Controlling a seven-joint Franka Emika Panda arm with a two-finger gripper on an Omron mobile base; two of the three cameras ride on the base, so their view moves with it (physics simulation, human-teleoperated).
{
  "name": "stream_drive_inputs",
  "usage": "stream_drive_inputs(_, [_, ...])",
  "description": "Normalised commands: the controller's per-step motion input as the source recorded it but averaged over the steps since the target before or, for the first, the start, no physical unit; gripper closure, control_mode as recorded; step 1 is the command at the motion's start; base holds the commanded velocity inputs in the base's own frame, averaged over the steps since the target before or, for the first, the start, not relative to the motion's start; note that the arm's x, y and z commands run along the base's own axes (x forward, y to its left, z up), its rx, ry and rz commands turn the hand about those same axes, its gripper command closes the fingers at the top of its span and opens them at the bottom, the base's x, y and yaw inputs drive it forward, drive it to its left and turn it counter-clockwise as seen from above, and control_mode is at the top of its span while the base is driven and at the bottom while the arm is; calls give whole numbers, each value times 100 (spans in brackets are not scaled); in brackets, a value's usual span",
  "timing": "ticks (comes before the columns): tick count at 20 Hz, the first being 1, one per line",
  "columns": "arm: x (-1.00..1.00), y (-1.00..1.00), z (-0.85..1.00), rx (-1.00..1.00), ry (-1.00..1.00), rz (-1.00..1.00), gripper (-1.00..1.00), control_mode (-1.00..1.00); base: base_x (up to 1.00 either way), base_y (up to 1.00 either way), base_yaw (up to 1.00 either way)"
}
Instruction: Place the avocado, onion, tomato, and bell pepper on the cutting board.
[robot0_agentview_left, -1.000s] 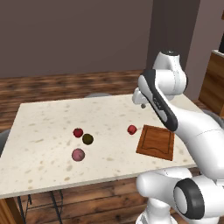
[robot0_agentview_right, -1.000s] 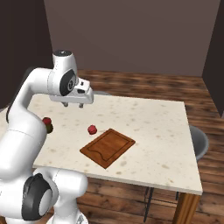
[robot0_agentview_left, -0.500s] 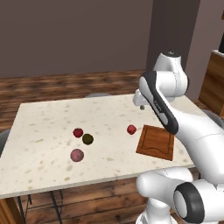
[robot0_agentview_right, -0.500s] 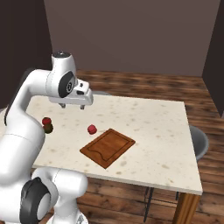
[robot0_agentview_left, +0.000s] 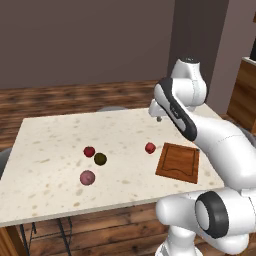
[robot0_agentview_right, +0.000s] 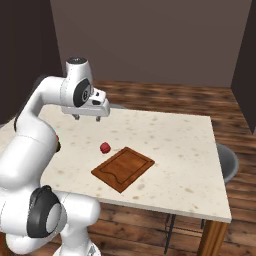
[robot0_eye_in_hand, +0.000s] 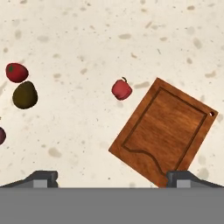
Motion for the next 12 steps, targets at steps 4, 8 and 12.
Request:
stream_drive_inputs(4, [36, -2, -12, 0, 4, 0, -100, -100, 0, 0, 0])
stream_drive_inputs(8, [28, 0, -20, 0, 0, 0, -100, -100, 0, 0, 0])
stream_drive_inputs(12, [29, 0, -23, -2, -7, 0, -100, -100, 0, 0, 0])
